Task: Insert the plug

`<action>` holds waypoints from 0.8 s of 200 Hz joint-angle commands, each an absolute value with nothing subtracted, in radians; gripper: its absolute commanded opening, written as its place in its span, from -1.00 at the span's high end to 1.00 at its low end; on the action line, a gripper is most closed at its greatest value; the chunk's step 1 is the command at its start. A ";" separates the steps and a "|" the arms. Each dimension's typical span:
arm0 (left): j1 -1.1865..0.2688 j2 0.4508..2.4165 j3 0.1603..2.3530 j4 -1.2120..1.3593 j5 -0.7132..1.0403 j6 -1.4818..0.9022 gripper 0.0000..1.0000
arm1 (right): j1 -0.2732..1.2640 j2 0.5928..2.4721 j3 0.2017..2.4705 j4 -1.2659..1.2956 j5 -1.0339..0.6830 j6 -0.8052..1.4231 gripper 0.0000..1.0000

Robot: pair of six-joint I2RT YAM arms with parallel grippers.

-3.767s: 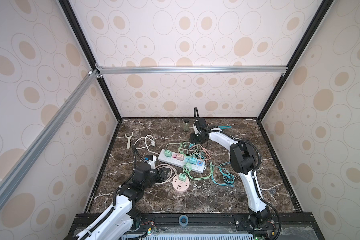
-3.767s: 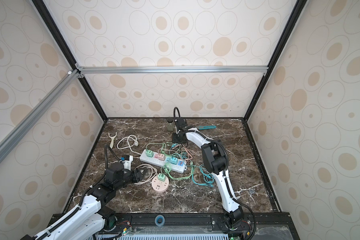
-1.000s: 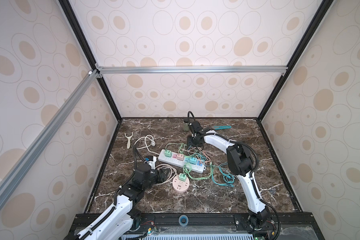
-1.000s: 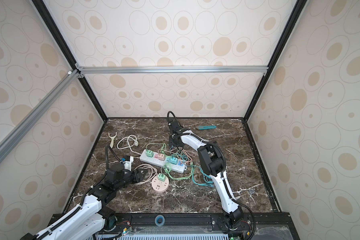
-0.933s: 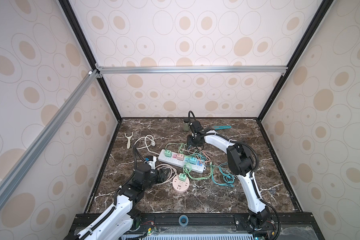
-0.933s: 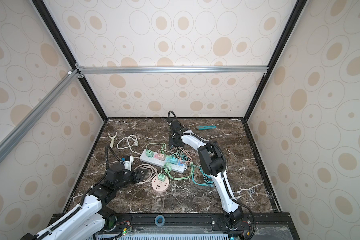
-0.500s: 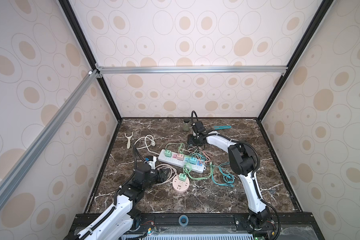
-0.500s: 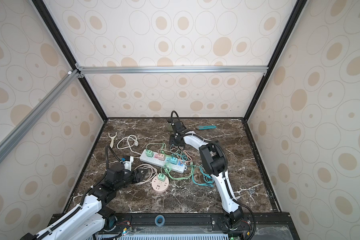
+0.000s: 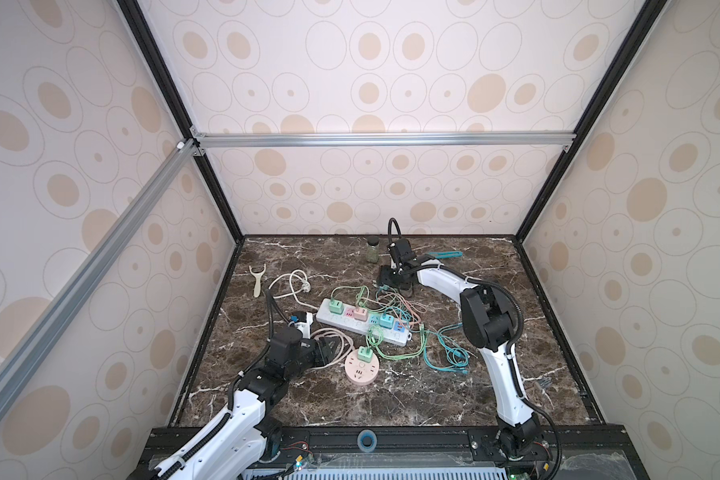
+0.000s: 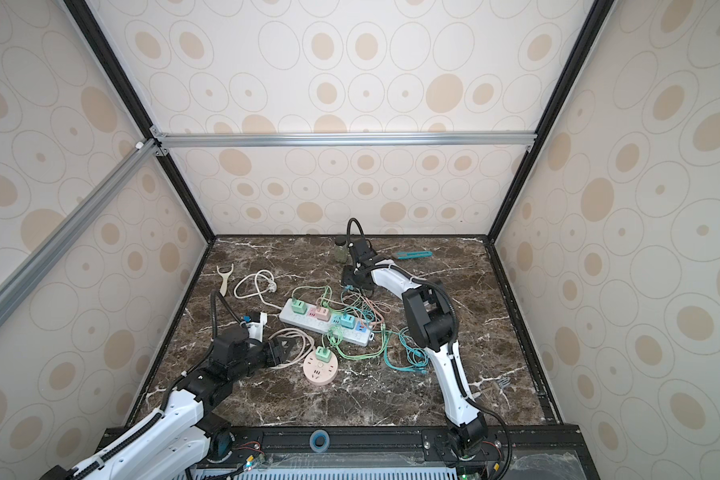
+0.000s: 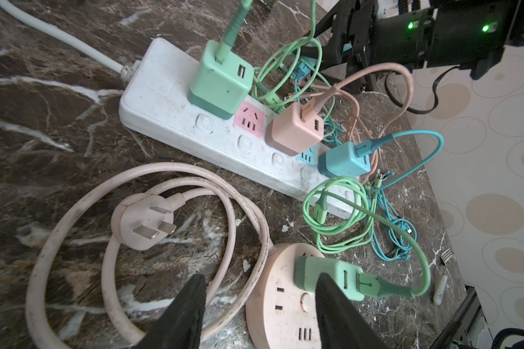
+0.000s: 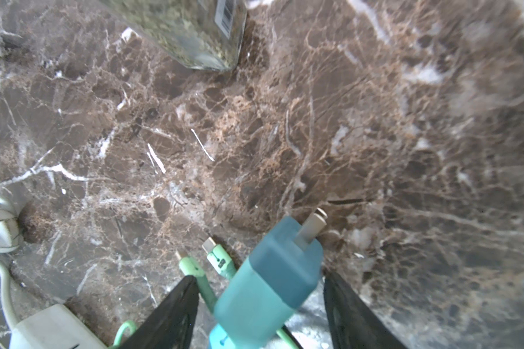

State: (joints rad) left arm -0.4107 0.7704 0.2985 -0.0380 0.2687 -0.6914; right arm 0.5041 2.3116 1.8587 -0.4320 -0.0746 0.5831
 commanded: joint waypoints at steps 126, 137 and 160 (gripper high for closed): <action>-0.406 0.750 0.301 -0.029 0.281 -0.683 -0.17 | 0.488 2.354 1.986 -0.586 0.000 0.625 -0.32; -0.406 0.750 0.301 -0.028 0.280 -0.684 -0.16 | 0.489 2.352 1.977 -0.580 0.000 0.632 -0.32; -0.407 0.751 0.301 -0.027 0.281 -0.683 -0.16 | 0.493 2.361 1.976 -0.574 -0.006 0.642 -0.32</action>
